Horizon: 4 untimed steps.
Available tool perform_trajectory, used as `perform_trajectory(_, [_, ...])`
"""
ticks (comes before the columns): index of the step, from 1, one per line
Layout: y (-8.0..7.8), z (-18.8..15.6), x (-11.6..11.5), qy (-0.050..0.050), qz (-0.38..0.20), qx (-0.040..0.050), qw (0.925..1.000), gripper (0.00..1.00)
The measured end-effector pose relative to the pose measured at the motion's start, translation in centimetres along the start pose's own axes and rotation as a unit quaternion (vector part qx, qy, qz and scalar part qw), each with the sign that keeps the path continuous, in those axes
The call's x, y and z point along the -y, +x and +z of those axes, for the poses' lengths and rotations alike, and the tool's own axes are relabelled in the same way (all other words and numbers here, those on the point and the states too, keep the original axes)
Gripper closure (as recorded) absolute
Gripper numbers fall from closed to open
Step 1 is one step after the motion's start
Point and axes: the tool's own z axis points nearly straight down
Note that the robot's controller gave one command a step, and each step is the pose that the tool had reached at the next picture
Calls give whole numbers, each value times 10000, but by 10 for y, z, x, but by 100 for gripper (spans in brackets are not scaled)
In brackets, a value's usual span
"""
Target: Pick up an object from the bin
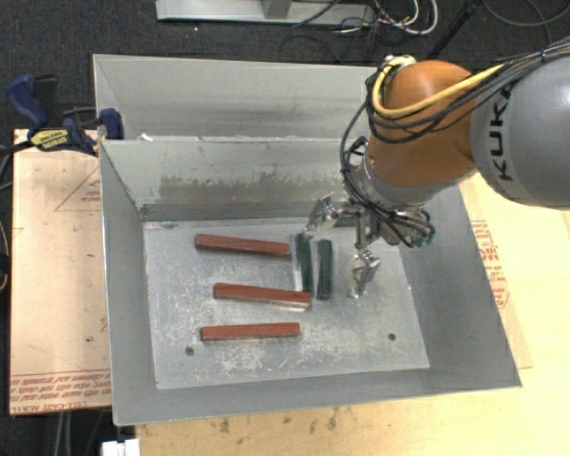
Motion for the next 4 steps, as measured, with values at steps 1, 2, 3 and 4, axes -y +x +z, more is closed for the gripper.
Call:
perform_trajectory(1, [-10,60,1,-11,-184,-14,9998,0])
perform_trajectory(2, [-11,102,11,-17,-2358,55,9718,100])
perform_trajectory(3, [-11,102,11,-17,-2358,56,9718,100])
perform_trajectory(4, [-5,-45,46,-6,-5806,3,8142,100])
